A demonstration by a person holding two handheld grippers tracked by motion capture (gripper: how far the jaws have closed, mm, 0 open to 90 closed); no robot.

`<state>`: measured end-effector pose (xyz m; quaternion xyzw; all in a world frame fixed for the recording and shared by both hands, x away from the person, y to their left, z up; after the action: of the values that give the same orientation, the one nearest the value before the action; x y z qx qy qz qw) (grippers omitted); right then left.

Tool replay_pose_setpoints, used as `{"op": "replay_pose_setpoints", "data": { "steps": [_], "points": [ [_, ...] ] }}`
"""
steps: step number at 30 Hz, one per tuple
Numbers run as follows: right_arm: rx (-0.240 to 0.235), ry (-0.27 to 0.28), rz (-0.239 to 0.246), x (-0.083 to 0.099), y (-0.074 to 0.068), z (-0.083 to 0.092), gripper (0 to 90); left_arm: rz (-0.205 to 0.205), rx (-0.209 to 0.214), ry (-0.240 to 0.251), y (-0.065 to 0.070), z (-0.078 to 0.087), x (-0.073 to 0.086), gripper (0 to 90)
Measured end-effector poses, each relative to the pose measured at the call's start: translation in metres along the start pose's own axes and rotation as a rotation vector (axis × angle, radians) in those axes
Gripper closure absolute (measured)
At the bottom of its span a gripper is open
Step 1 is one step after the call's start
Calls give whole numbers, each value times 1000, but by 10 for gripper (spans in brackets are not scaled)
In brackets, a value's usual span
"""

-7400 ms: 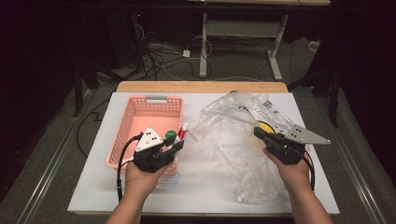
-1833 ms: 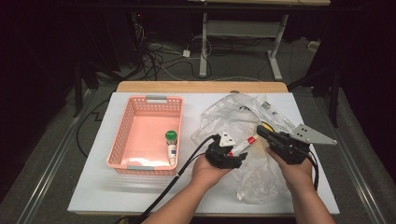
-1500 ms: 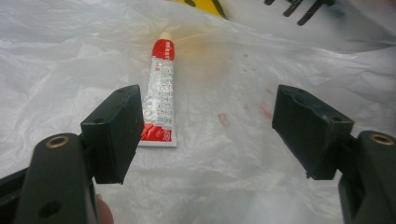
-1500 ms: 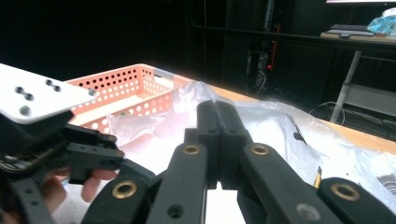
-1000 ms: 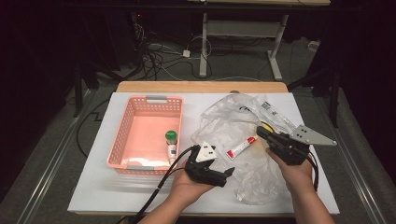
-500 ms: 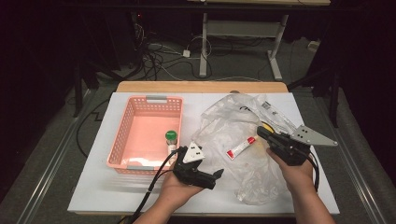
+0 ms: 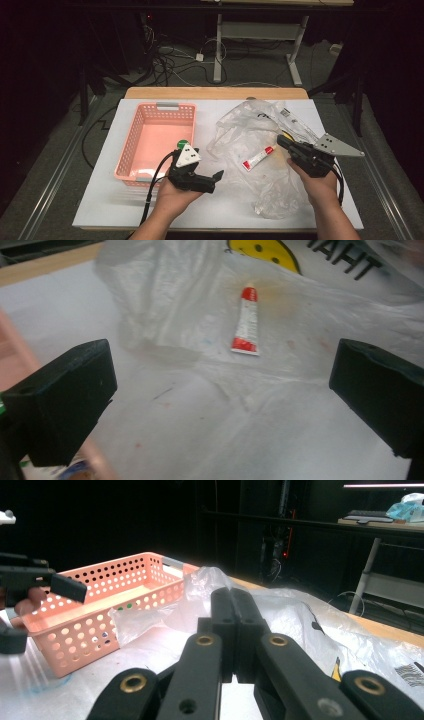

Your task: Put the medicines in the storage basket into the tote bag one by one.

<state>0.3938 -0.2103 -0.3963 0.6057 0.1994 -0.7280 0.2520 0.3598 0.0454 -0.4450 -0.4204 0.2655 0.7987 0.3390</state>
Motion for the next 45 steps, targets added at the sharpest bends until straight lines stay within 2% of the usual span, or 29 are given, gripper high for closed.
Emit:
{"op": "replay_pose_setpoints", "data": {
  "steps": [6,12,22,26,36,45],
  "points": [
    [-2,-3,0,1,0,0,900,39,-45,0,-20,11,3,0],
    [0,-3,-6,1,0,0,900,62,-94,-12,-38,18,8,0],
    [-1,0,-5,1,1,0,900,96,-145,-15,-59,29,14,0],
    [1,-2,-11,1,2,0,900,122,-156,-12,-67,34,17,0],
    [2,1,-2,1,2,0,900,162,-191,6,-84,52,20,0],
    [2,7,-3,-2,1,2,900,170,-219,7,-90,59,21,0]
  ]
}}
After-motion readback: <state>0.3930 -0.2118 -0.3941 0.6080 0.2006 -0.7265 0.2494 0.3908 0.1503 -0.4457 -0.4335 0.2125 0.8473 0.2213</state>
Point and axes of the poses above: each handheld gripper's, and its own axes: z roughly backward along the jaws, x roughly out of its underside, y roughly to its right, the point moved 8 cm from there along -z, roughly forward along the jaws, and after that the axes turned 6 degrees about x, right-handed, at the moved point
